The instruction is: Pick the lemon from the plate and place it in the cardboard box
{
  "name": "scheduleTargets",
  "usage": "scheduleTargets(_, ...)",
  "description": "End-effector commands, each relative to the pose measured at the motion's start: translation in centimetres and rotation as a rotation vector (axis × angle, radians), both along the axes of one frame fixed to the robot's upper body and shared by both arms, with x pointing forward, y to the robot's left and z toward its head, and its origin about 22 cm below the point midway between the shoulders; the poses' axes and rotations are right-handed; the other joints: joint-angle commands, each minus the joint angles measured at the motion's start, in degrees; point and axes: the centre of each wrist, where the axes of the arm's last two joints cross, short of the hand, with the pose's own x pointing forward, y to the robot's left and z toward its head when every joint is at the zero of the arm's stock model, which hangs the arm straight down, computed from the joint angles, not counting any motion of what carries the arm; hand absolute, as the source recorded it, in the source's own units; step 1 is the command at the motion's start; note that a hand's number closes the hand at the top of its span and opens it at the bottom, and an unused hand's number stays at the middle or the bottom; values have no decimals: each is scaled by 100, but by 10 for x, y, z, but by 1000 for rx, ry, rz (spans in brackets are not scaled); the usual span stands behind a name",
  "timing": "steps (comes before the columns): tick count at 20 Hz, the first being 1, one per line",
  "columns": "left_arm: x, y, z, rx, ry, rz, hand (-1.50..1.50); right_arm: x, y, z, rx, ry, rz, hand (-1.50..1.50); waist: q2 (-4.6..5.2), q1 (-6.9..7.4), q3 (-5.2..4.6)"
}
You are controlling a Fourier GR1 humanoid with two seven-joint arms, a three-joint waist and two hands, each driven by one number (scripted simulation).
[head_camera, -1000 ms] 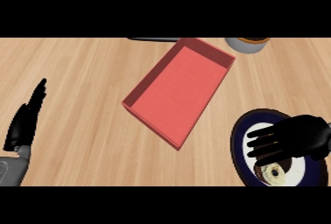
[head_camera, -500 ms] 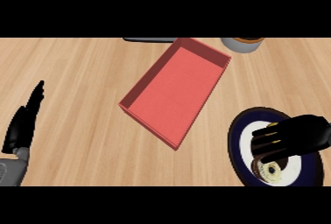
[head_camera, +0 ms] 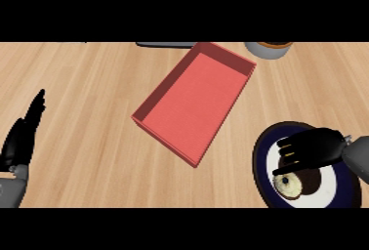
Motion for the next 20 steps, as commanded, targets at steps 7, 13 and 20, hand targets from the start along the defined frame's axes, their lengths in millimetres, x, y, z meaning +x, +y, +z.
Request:
scheduleTargets(7, -2, 10, -3, 2, 14, 5, 0, 13, -3, -4, 304, 9, 18, 150, 3, -76, 13)
scheduleTargets(13, -6, 10, -3, -2, 5, 42, 0, -1, -64, -26, 437, 11, -1163, 150, 39, -280, 10)
scheduleTargets(20, -8, 5, -1, -6, 23, 30, 0, 53, -54, 59, 666, -140, -1379, 150, -85, -215, -1)
